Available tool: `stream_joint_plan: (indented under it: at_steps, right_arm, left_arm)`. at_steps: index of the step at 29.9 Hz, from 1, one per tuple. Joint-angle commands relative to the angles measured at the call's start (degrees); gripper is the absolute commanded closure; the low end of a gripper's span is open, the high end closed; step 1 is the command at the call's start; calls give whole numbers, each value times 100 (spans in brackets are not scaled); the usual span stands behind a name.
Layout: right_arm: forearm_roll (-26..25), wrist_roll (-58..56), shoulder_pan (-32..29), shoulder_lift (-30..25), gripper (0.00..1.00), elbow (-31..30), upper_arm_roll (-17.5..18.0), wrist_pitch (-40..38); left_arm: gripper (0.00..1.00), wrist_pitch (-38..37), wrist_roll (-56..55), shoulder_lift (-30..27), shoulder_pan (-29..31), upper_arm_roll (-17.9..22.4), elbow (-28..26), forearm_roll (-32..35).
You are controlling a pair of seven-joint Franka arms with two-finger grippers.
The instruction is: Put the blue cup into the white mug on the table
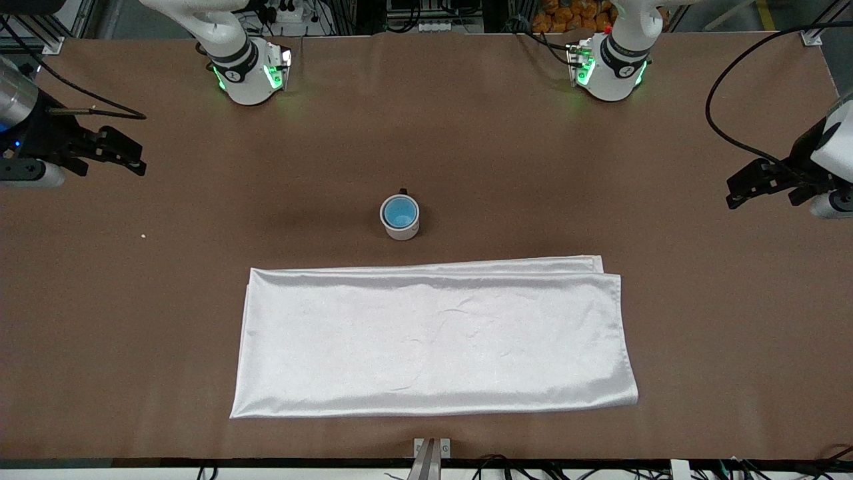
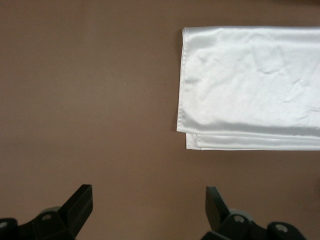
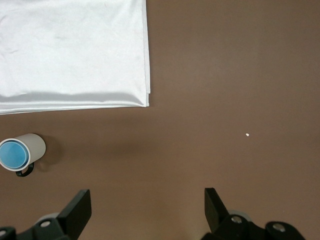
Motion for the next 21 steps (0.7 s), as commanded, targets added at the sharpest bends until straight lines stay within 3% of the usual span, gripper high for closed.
stream_joint_plan:
  at_steps: [1,21]
  right_arm:
    - [65,51,-85,20,0,72,64,-30]
    - [65,51,-85,46,0,63,64,-30]
  left_arm:
    - [0,-172,150,-137,31,-28,-61,-158]
    - [0,-322,150,-146,40,-2,-44,-519]
